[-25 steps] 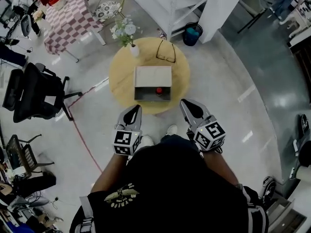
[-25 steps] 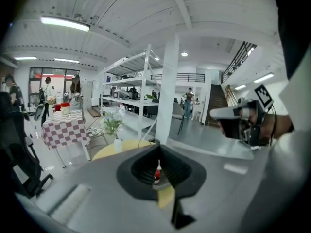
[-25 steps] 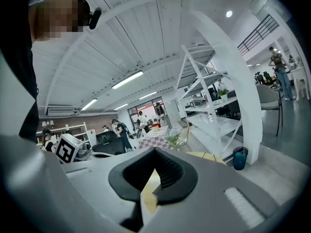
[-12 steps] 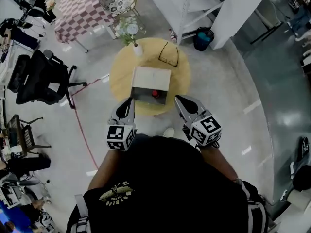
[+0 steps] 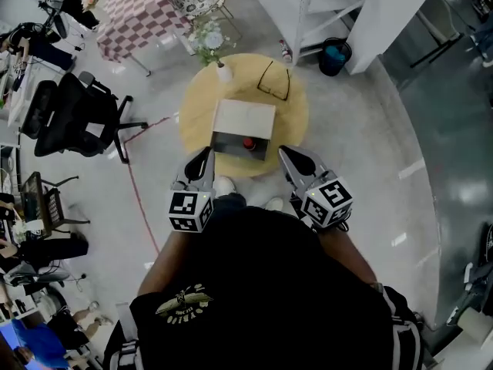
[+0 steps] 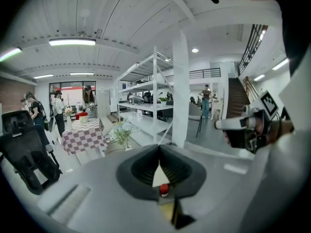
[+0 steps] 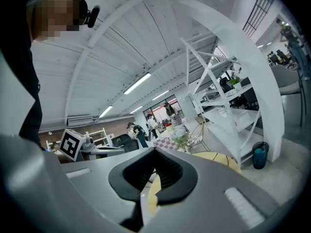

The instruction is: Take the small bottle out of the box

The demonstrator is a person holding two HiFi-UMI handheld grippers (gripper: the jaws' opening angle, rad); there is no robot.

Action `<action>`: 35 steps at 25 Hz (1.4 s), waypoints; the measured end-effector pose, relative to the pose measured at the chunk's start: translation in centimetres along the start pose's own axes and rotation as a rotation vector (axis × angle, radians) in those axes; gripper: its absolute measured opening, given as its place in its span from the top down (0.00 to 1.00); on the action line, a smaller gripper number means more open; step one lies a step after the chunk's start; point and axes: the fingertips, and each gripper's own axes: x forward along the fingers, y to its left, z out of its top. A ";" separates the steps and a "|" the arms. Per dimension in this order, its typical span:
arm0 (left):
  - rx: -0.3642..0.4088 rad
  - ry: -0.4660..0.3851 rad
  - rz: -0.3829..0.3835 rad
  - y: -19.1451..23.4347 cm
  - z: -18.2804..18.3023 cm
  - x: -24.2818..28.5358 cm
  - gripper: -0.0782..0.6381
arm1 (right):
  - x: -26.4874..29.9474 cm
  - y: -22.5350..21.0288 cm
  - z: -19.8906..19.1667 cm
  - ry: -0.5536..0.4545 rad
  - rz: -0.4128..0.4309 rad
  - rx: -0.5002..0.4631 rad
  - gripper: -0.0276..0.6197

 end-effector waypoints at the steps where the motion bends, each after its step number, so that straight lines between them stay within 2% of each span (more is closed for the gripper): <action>1: 0.003 0.003 -0.007 0.0 0.0 0.3 0.89 | 0.0 -0.2 0.0 -0.008 -0.005 0.001 0.95; 13: 0.063 0.026 -0.204 -3.0 0.1 5.2 0.89 | -1.4 -2.3 -1.2 -0.005 -0.170 0.032 0.95; 24: 0.052 0.043 -0.299 5.3 -0.6 6.1 0.89 | 7.7 1.6 -1.0 0.049 -0.246 -0.023 0.95; 27: 0.047 0.063 -0.349 7.2 -1.3 6.8 0.89 | 10.4 2.2 -0.9 0.083 -0.284 -0.061 0.95; 35: 0.018 0.110 -0.478 11.1 -2.8 8.7 0.89 | 16.1 3.3 -2.5 0.193 -0.389 -0.078 0.94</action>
